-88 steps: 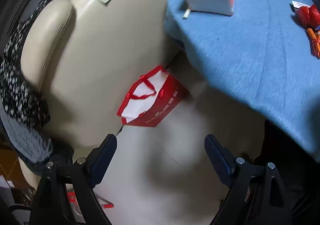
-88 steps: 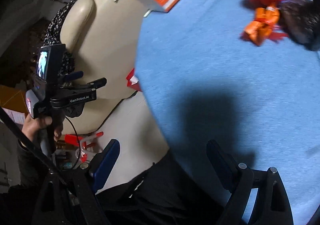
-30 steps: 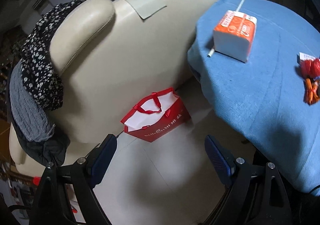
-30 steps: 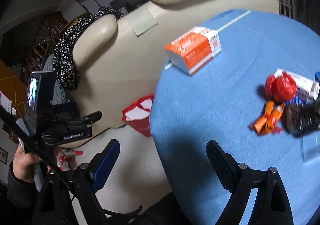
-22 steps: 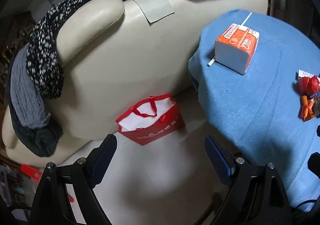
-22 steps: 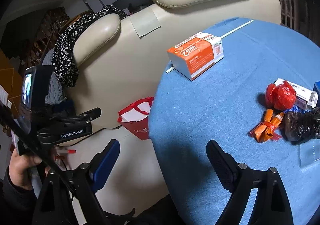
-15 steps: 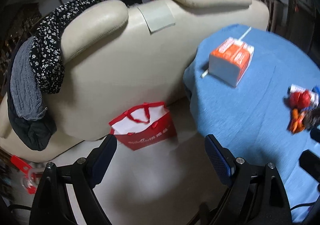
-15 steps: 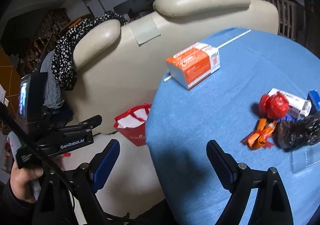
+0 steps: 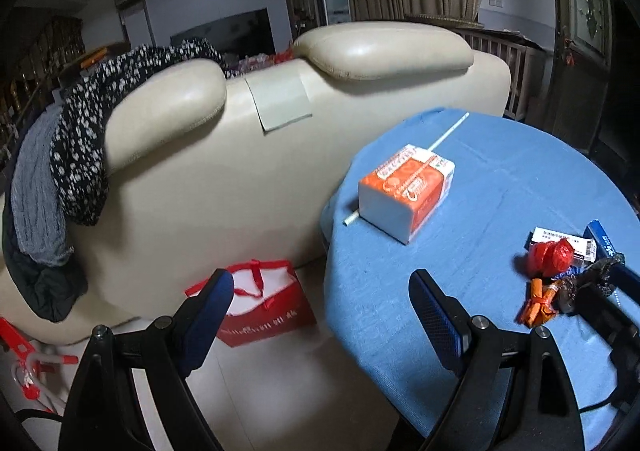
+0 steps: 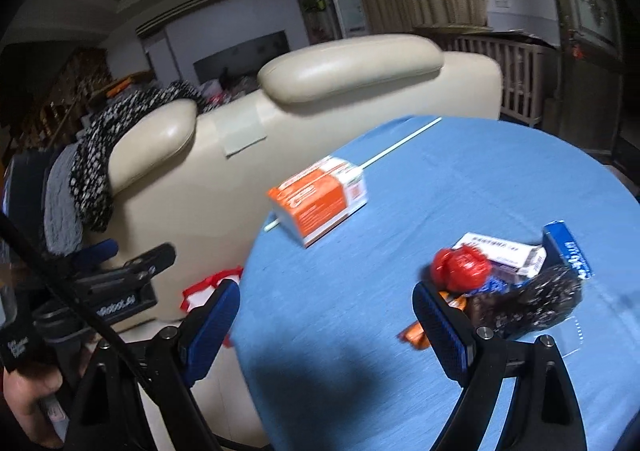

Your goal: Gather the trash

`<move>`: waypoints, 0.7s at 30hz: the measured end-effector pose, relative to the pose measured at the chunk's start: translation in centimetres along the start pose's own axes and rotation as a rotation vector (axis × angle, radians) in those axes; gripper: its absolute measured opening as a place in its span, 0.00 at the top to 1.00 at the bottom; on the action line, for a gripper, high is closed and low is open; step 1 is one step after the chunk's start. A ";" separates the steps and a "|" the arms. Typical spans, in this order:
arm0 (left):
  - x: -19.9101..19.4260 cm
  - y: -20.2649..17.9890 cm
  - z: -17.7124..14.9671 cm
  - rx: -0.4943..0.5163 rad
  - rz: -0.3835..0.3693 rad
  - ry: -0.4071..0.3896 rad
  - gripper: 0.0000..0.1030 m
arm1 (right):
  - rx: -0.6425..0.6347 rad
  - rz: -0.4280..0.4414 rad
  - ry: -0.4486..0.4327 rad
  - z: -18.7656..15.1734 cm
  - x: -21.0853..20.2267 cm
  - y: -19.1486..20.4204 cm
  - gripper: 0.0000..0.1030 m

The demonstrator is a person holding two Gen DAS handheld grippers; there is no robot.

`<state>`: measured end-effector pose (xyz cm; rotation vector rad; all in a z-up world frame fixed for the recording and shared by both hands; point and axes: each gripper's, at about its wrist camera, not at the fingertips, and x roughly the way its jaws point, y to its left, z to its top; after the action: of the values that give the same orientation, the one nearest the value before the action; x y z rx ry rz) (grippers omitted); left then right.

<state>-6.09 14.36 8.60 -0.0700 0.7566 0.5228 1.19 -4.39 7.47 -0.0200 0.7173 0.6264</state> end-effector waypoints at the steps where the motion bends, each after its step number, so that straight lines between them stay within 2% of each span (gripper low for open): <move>1: 0.0 -0.1 0.1 0.004 0.005 -0.007 0.13 | 0.006 -0.009 -0.010 0.1 -0.1 -0.3 0.12; 4: 0.3 -0.2 0.3 -0.006 0.001 -0.011 0.13 | 0.017 -0.044 -0.029 0.4 -0.4 -1.4 0.12; 7: 0.9 -0.7 0.1 0.003 -0.010 0.007 0.13 | 0.027 -0.058 -0.013 0.2 -0.3 -2.5 0.12; 11: 1.9 -2.0 -0.5 0.045 -0.037 0.043 0.13 | 0.043 -0.071 0.043 -1.1 0.3 -4.3 0.12; 16: 3.0 -3.8 -1.1 0.086 -0.066 0.073 0.13 | 0.095 -0.138 0.109 -3.5 0.5 -7.9 0.12; 18: 3.1 -4.1 -1.0 0.089 -0.070 0.070 0.13 | 0.141 -0.156 0.125 -3.8 0.7 -9.4 0.12; 21: 2.9 -4.3 -0.6 0.088 -0.053 0.045 0.13 | 0.165 -0.134 0.130 -3.6 1.1 -9.9 0.12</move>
<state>-2.67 11.70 5.63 -0.0196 0.8186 0.4383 5.02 -12.71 2.10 0.0434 0.8842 0.4392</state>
